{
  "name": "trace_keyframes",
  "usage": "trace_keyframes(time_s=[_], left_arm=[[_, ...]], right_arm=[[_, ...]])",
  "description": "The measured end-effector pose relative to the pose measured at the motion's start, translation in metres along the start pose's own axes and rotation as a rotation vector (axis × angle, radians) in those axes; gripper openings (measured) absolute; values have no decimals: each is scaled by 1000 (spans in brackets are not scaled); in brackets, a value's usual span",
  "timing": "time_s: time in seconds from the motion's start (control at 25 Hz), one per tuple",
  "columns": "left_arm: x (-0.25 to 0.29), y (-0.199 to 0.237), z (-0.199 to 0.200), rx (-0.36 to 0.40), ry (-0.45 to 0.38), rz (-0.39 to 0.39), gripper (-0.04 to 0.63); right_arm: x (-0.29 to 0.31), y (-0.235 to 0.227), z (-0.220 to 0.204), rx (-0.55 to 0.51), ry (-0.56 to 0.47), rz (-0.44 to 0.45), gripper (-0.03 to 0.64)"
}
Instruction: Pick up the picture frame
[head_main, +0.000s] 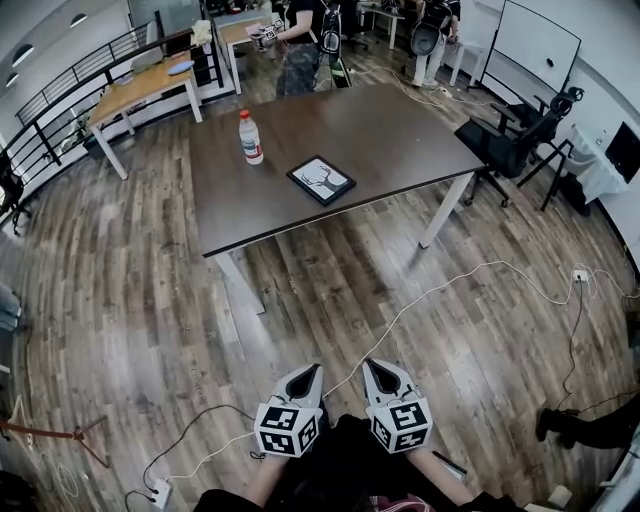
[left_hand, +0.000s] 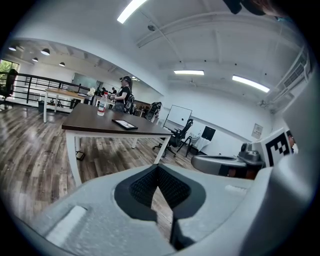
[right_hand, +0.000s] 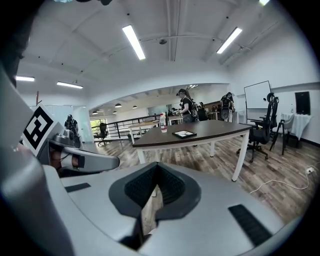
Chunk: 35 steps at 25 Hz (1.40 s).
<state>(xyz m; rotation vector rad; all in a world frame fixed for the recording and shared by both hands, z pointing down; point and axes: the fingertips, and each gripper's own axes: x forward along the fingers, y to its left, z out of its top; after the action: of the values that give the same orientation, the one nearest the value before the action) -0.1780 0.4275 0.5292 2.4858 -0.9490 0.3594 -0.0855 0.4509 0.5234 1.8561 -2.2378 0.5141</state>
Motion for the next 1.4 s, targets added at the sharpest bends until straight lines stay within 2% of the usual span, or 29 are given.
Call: trace_keyframes(time_s=[0.2, 0.44, 0.84, 1.4], left_arm=[[17, 1, -2, -5, 28, -24, 8], [42, 15, 13, -17, 39, -55, 8], [86, 55, 49, 22, 55, -109, 8], [104, 122, 84, 83, 84, -211, 8]], right_arm=[[9, -12, -10, 9, 41, -20, 6], [31, -23, 7, -17, 41, -38, 6], [85, -45, 28, 15, 40, -114, 6], [159, -17, 44, 56, 31, -161, 6]])
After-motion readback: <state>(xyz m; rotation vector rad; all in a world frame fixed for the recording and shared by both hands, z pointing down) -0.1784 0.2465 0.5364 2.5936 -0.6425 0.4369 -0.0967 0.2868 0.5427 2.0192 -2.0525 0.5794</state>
